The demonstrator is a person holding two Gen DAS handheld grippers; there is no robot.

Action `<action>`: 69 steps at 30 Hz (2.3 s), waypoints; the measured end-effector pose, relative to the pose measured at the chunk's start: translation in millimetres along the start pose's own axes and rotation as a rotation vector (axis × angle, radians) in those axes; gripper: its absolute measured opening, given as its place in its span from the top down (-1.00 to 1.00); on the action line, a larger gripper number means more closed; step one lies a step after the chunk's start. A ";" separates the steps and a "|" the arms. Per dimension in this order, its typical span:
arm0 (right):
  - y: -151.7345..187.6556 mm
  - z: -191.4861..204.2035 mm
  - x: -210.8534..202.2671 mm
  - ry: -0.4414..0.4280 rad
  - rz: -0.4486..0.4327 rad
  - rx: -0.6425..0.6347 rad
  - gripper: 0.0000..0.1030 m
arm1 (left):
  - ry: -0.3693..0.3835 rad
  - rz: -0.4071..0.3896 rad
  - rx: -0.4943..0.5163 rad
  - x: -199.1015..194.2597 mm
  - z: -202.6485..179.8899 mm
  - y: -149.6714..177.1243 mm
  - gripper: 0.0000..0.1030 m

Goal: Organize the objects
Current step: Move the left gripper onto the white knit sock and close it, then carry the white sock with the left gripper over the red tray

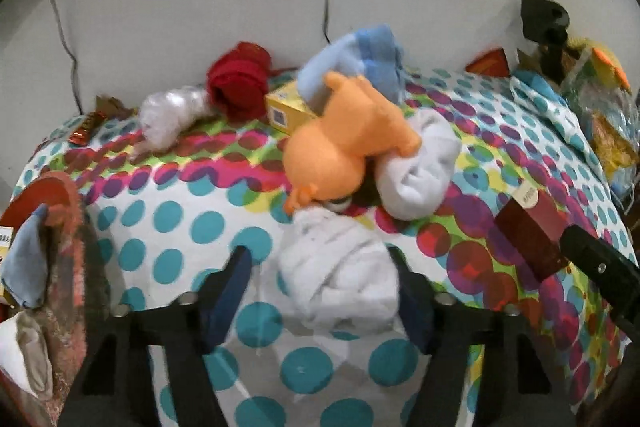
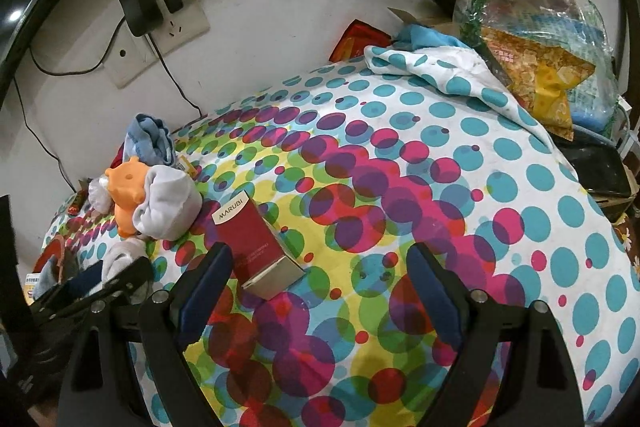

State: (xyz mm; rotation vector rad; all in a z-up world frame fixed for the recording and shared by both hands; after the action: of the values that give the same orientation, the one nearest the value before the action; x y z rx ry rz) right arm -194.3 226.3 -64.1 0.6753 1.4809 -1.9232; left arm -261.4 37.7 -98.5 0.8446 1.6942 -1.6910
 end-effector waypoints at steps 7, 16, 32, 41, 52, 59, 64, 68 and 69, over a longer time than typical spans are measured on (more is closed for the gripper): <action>-0.3 -0.3 -0.4 -0.001 0.000 0.000 -0.69 | -0.002 -0.013 0.034 -4.1 -7.6 0.7 0.20; -0.4 -0.7 -0.5 -0.001 0.000 -0.001 -0.69 | -0.001 -0.031 0.023 -12.0 -5.4 5.1 0.34; 0.7 -0.7 -0.4 -0.006 0.003 -0.003 -0.69 | -0.041 -0.128 0.002 -58.4 21.1 8.5 0.35; 4.4 -0.4 1.2 -0.011 0.009 -0.004 -0.69 | -0.100 -0.170 -0.008 -82.3 52.0 8.7 0.35; 4.8 0.4 1.1 -0.013 0.011 -0.006 -0.71 | -0.156 -0.182 -0.073 -99.6 101.2 14.7 0.35; 4.6 1.0 1.2 -0.012 0.012 -0.006 -0.73 | -0.189 -0.179 -0.115 -110.2 134.9 23.1 0.35; 4.7 1.2 1.1 -0.014 0.013 -0.006 -0.74 | -0.207 -0.194 -0.159 -127.2 170.1 33.0 0.35; 5.6 5.3 2.0 -0.017 0.017 -0.014 -0.76 | -0.223 -0.209 -0.208 -144.6 206.3 51.1 0.35; 5.8 5.7 2.0 -0.018 0.017 -0.012 -0.76 | -0.230 -0.211 -0.225 -150.1 218.5 59.3 0.35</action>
State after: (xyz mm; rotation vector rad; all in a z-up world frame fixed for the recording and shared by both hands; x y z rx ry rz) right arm -191.6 219.4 -67.9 0.6617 1.4706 -1.9008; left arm -127.3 -185.5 -21.0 0.3630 1.8176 -1.6205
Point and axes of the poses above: each gripper's, at about its wrist camera, not at the fingertips, and x roughly the way its jaws point, z to its left, y to its underside, the point moved 2 cm from there along x, roughly the way its jaws point, and after that the axes turned 3 degrees about -x, right-handed, at the moved point
